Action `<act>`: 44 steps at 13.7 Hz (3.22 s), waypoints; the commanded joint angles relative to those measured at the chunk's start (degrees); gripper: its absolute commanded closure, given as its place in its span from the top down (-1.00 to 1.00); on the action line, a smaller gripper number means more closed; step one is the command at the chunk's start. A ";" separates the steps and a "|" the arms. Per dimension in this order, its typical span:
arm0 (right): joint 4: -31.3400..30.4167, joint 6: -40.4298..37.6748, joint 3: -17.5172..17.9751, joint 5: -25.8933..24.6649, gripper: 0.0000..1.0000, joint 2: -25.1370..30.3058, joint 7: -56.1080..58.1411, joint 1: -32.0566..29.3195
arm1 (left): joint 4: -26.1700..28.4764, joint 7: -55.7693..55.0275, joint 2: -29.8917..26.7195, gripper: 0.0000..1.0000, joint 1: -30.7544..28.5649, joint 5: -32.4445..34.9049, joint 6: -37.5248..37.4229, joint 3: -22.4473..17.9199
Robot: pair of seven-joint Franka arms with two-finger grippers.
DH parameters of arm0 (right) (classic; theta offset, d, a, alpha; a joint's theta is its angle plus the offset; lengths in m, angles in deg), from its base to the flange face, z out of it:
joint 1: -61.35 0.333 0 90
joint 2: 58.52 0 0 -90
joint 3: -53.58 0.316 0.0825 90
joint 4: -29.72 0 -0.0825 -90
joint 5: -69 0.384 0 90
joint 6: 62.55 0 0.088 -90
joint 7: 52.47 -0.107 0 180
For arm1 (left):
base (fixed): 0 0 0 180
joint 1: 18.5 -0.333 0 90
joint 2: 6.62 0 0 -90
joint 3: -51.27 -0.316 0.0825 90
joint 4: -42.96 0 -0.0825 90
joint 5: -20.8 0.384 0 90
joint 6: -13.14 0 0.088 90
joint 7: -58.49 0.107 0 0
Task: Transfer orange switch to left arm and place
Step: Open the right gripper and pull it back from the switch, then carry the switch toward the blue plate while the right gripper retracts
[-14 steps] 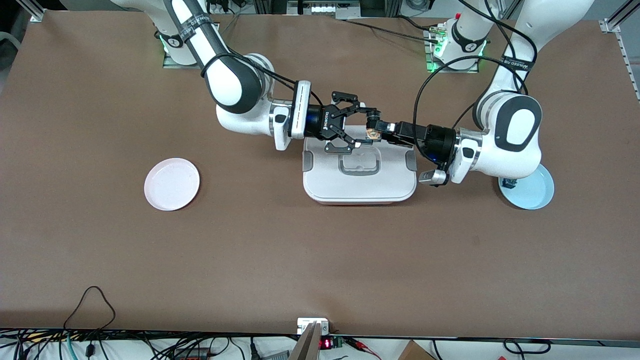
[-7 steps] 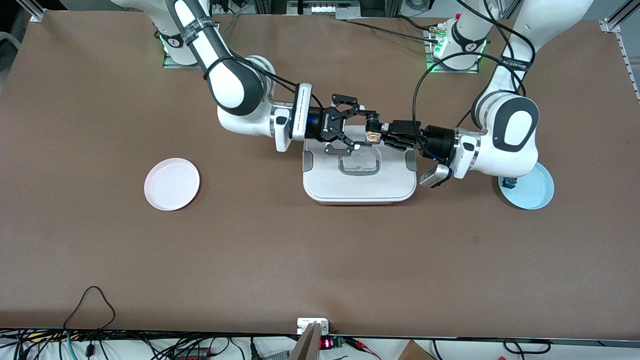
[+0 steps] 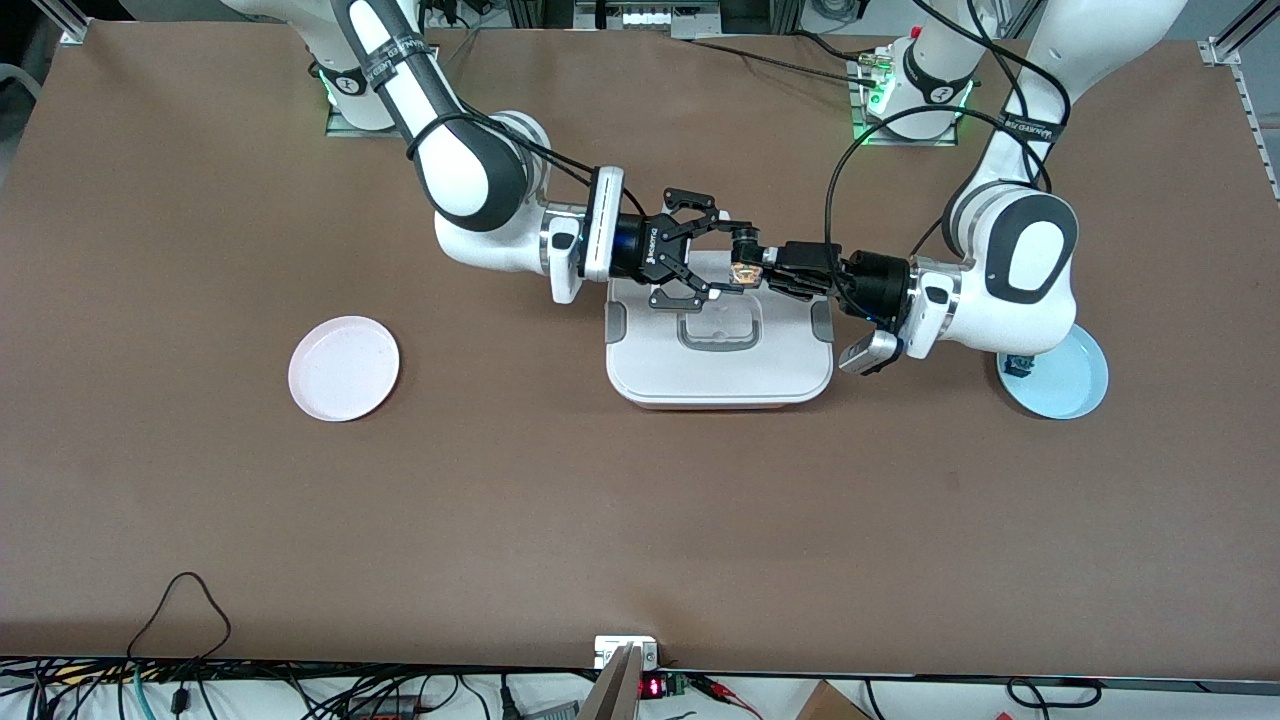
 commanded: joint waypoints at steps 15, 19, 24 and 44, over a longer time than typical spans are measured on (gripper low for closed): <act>1.47 -55.81 -0.65 -47.63 1.00 4.03 -14.17 -43.58 | 0.21 -4.67 -3.76 -1.00 0.19 5.59 0.05 -1.87; 1.64 -58.82 -0.83 -52.98 1.00 4.64 -14.69 -46.14 | 0.03 -4.67 -5.87 -1.00 -0.25 13.67 -0.04 -4.15; 11.11 -58.47 -3.90 -73.34 1.00 4.73 -28.01 -46.23 | -1.73 -4.15 -7.10 -1.00 -0.43 27.39 -0.21 -6.80; 22.56 -43.20 -3.99 -124.36 1.00 16.61 -91.63 -35.24 | -9.64 39.94 -11.68 -1.00 -7.19 85.65 1.18 -10.22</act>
